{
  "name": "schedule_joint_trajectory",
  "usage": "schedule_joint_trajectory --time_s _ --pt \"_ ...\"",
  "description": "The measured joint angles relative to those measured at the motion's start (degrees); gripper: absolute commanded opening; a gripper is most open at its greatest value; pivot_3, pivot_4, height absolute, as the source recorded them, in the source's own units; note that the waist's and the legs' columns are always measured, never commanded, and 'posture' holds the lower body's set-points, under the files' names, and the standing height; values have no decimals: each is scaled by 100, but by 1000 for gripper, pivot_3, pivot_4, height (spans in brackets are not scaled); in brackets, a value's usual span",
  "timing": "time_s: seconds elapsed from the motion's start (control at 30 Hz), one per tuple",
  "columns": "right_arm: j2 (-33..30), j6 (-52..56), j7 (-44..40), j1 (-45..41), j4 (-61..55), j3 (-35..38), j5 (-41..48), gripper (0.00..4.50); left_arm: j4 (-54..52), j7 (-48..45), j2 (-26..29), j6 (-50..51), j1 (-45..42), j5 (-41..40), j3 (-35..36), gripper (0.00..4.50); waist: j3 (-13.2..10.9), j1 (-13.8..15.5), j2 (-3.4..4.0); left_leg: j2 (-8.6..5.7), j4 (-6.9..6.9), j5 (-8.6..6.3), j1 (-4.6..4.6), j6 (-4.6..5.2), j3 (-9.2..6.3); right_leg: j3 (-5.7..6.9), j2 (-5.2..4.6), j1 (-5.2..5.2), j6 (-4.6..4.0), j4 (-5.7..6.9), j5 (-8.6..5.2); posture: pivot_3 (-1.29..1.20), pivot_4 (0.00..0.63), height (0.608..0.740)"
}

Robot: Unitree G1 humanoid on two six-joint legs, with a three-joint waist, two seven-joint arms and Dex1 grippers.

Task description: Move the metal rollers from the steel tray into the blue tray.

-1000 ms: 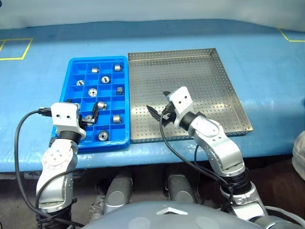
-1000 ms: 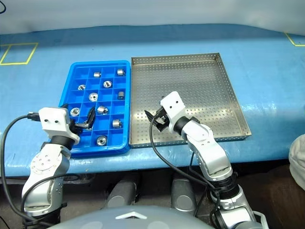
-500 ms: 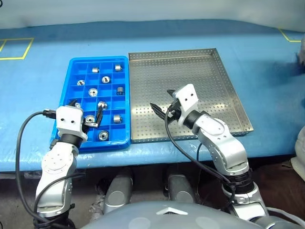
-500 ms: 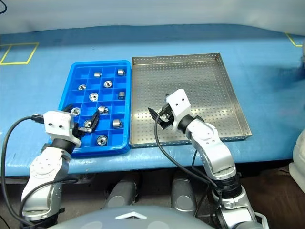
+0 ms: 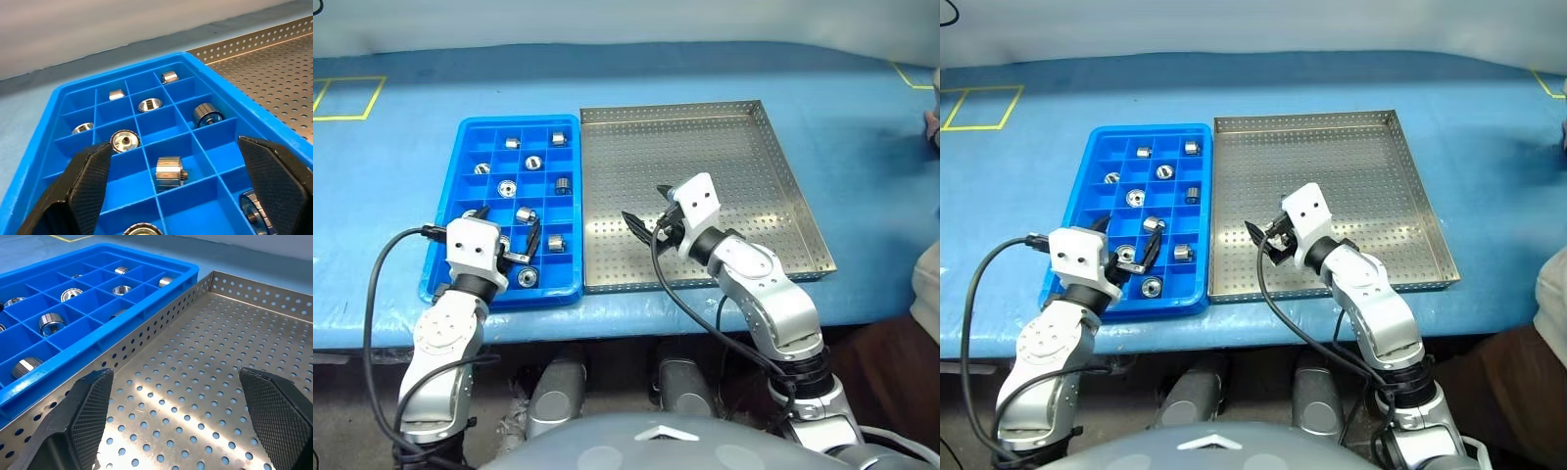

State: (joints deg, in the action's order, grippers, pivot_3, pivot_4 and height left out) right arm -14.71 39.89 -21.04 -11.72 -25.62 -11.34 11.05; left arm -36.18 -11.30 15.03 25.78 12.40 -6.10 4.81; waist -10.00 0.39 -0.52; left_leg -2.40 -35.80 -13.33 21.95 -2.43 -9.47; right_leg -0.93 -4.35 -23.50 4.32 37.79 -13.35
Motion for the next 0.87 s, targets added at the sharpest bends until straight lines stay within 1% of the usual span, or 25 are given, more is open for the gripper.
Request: schedule_joint_trajectory --time_s 0.13,0.33,0.87 --pt "117 282 36 21 -7 69 157 4317 0 -87 -29 256 -78 -302 22 4500 0 1 0 0 0 0 0 0 0 0 0 0 0 0 0 105 150 740" --pt "98 315 109 19 -7 65 154 4317 -21 -124 -28 418 -151 -519 44 4500 0 -3 0 0 0 0 0 0 0 0 0 0 0 0 0 105 150 740" --pt "89 265 88 14 -7 -14 150 4317 -26 -84 86 416 -140 -527 85 4500 0 27 0 0 0 0 0 0 0 0 0 0 0 0 0 124 150 740"
